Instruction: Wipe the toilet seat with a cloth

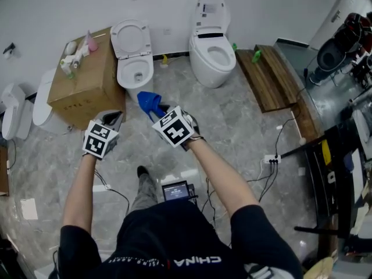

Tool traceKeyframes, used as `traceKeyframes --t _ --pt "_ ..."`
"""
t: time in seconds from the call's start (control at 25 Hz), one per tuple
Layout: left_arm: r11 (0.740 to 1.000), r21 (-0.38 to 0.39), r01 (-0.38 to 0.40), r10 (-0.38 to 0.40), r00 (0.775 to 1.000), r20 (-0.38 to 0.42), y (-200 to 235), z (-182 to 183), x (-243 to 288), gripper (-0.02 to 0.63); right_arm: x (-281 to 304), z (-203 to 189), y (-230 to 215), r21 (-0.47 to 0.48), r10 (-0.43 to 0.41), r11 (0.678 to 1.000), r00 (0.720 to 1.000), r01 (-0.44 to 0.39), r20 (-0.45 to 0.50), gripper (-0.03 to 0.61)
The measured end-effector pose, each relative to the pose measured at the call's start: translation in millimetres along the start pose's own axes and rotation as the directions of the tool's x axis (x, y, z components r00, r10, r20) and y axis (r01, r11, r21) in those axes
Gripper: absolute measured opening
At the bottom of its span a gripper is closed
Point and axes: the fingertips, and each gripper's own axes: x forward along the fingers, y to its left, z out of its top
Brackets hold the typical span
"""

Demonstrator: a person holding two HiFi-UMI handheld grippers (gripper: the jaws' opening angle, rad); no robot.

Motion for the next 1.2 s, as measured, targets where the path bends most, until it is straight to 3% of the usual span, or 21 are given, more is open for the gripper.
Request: traceKeyframes --t 0.24,0.68,0.96,1.2 --pt "0.999 -0.017 0.029 -0.028 1.000 0.014 83 -10 53 0.012 80 30 -37 0.036 -0.023 0.999 0.999 0.025 -0.033 0.066" --pt "0.998 -0.024 0.063 -0.061 0.997 0.056 261 -12 116 0.012 223 122 -92 0.078 -0.060 0.995 0.996 0.065 -0.063 0.066" --pt "0.995 -0.041 0.087 -0.084 0.995 0.060 304 -12 157 0.012 278 138 -120 0.083 -0.049 0.995 0.995 0.056 -0.089 0.066" --pt "0.995 -0.060 0.075 -0.071 0.996 0.058 345 1 215 0.012 330 145 -173 0.082 -0.022 0.996 0.996 0.029 -0.089 0.066"
